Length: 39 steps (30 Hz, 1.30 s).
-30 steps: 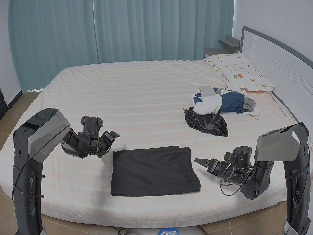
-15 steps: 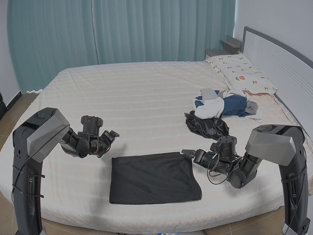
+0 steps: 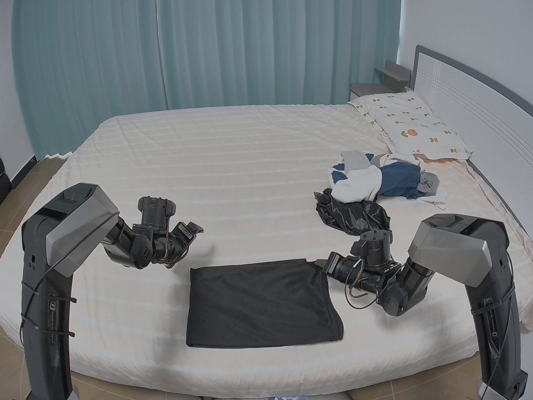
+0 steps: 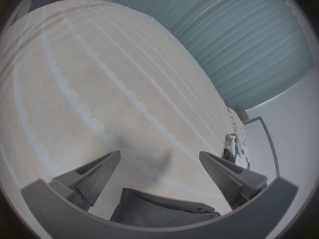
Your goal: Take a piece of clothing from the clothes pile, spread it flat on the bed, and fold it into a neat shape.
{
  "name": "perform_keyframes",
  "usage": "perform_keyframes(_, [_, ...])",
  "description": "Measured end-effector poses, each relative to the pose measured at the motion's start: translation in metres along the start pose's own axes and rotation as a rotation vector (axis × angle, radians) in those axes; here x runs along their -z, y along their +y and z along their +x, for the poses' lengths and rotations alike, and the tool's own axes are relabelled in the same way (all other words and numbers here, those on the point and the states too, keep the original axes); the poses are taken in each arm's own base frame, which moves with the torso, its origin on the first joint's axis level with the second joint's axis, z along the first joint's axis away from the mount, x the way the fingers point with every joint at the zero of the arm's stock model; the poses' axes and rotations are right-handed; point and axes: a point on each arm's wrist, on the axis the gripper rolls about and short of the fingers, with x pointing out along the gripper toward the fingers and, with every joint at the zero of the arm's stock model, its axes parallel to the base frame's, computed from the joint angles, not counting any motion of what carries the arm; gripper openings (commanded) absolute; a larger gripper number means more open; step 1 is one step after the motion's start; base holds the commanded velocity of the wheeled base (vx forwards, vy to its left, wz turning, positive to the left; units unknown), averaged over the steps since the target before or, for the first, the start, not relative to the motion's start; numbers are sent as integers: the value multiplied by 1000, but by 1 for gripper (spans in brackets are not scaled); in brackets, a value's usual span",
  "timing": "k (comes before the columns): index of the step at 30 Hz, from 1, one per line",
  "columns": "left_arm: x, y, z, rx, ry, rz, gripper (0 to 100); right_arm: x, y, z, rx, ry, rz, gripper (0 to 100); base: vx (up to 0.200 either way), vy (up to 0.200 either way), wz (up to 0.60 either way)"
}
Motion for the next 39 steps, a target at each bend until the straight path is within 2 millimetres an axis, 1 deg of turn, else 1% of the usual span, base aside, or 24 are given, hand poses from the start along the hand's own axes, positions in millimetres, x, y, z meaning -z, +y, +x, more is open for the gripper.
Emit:
perform_keyframes(17, [0,-1,0,1,-1,2,100,-13,-10,-1,55,-67,11,0,0,0,0])
perform_keyframes(18, [0,-1,0,3,-2,2,100,-13,-10,-1,55,-67,10,100,0,0,0])
perform_keyframes(25, [0,-1,0,4,-2,2,100,-14,-11,-1,61,-66,8,100,0,0,0])
perform_keyframes(29, [0,-1,0,3,1,2,100,-19,-13,-7,66,-76,18,100,0,0,0])
perform_keyframes(34, [3,2,-2,6,28,9,100,-23,-26,-29,110,-77,86,100,0,0,0])
perform_keyframes(37, [5,5,-4,20,47,30,100,-28,-35,-43,125,-104,200,100,0,0,0])
perform_keyframes(39, [7,6,-6,38,45,50,100,-32,-39,-48,117,-135,266,100,0,0,0])
